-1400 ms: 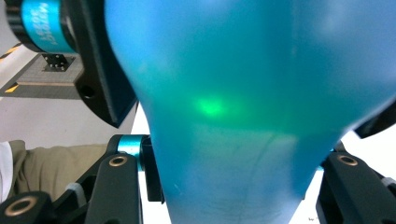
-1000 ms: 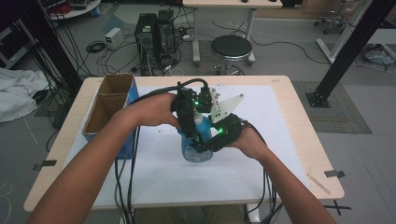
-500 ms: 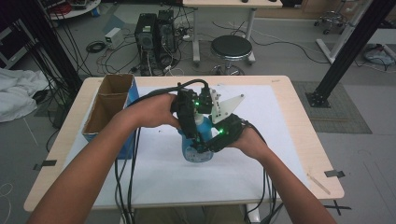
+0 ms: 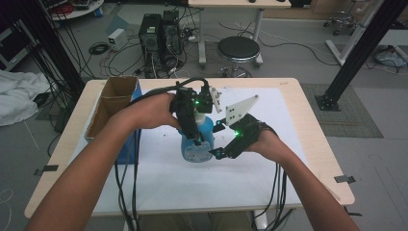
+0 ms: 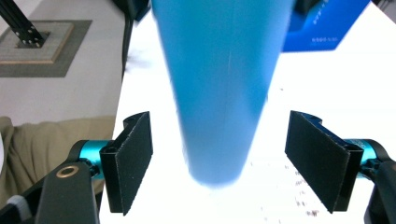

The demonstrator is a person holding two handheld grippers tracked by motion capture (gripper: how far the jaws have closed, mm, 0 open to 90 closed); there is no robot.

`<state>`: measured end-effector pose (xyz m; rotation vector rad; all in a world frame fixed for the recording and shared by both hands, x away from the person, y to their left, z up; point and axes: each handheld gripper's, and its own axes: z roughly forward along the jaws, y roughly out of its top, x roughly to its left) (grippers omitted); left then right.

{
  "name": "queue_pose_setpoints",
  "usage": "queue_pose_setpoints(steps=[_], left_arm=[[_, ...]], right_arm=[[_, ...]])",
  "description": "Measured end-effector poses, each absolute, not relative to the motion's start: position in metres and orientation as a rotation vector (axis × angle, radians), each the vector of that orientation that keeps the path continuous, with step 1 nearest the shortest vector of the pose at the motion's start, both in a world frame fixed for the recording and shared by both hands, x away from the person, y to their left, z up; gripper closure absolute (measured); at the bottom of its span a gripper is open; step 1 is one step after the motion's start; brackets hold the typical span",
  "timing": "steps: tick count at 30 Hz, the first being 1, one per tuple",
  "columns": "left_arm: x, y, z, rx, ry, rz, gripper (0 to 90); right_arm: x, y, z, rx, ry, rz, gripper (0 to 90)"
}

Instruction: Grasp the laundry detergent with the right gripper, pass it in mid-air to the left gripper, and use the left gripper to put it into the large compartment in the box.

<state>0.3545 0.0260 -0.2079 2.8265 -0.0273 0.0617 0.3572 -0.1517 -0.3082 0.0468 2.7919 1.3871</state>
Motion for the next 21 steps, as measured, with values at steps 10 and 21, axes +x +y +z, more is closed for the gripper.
queue_pose_setpoints(steps=[10,21], left_arm=[[0.364,0.041,-0.206,2.835,0.069,0.093,37.8],[0.38,0.06,-0.205,2.834,0.238,0.149,37.8]], right_arm=[[0.358,-0.182,-0.304,0.259,2.801,1.253,20.9],[0.357,-0.223,-0.299,0.44,2.838,1.054,1.2]])
